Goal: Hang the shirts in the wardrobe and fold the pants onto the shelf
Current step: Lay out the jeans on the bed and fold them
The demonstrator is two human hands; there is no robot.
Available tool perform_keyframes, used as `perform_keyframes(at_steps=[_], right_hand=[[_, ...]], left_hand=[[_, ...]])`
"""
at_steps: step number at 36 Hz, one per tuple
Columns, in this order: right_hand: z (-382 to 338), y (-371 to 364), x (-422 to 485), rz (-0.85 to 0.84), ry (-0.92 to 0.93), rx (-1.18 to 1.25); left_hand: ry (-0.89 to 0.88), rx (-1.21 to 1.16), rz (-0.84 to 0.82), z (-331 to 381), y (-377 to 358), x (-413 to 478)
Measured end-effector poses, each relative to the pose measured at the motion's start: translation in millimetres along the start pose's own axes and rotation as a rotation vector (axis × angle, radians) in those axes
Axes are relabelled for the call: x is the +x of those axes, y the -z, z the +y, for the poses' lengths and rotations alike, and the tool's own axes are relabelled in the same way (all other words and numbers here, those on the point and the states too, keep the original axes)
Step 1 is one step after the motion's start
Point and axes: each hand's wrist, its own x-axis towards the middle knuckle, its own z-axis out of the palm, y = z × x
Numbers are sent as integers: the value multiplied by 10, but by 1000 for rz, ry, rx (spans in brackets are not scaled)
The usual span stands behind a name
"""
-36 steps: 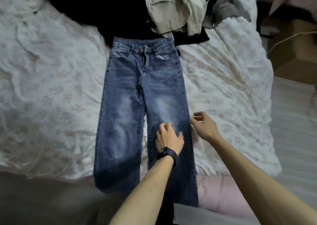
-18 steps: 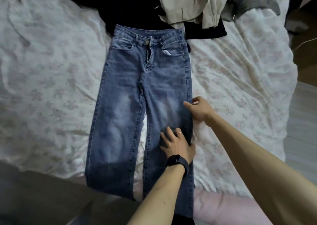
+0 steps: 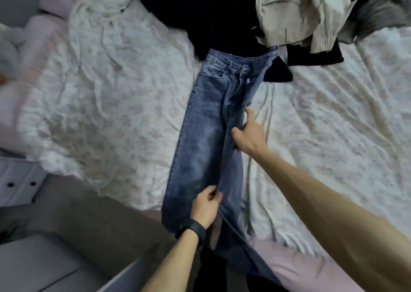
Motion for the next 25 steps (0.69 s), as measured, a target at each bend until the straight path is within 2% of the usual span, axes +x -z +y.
perform_keyframes(at_steps=[4, 7, 11, 13, 17, 25], right_hand=[[-377, -477, 45, -47, 60, -79], [-605, -933, 200, -61, 104, -170], [-561, -1345, 462, -348, 65, -372], [-447, -1521, 527, -387, 35, -498], [-278, -1604, 379, -234, 47, -402], [-258, -1429, -90, 17, -83, -233]], left_hand=[[37, -41, 111, -191, 705, 171], [31, 55, 183, -337, 1165, 347], [80, 224, 157, -466, 1531, 666], [69, 303, 113, -503, 1671, 859], [2, 332, 51, -399, 1725, 1042], [-102, 340, -61, 258, 1835, 1305]])
